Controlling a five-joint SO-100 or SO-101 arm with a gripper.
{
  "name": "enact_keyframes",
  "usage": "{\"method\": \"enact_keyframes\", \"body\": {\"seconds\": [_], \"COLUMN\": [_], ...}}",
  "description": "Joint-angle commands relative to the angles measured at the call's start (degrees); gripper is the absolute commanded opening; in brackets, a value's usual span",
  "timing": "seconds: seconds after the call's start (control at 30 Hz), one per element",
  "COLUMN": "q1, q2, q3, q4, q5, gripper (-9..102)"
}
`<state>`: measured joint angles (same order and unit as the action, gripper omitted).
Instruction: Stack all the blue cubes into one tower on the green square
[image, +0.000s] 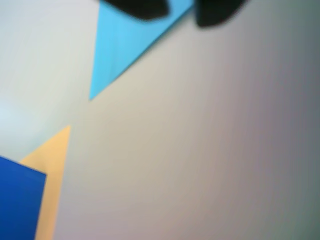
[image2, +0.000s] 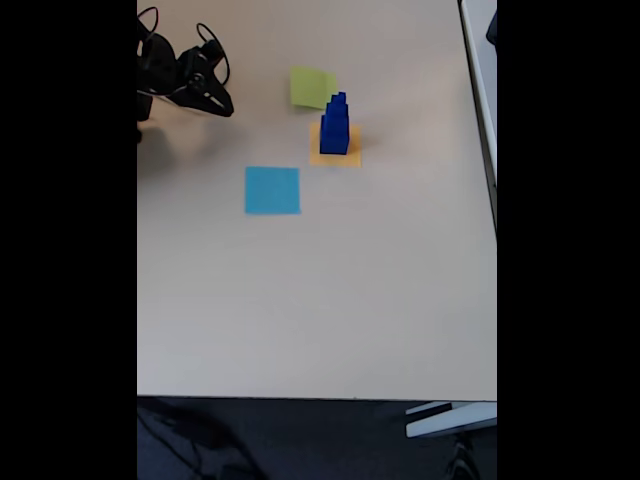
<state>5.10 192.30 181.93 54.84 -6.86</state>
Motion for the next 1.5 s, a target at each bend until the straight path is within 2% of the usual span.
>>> {"method": "enact_keyframes", "body": {"seconds": [0.0, 0.63, 0.9, 1.1, 1.23, 1.33, 1.47], "q1": [-0.88, -1.32, -1.05, -0.79, -0.09, 1.14, 1.67], "q2": [1.49, 1.49, 1.41, 1.41, 1.41, 1.41, 1.41], "q3": [0.35, 0.35, 0.35, 0.26, 0.26, 0.26, 0.26], "q4": [0.09, 0.09, -0.62, -3.69, -4.39, -4.39, -3.96], "q5": [-0.79, -1.58, 3.52, 11.87, 25.40, 30.15, 41.40], "gripper": [0, 0, 0, 0, 0, 0, 0]}}
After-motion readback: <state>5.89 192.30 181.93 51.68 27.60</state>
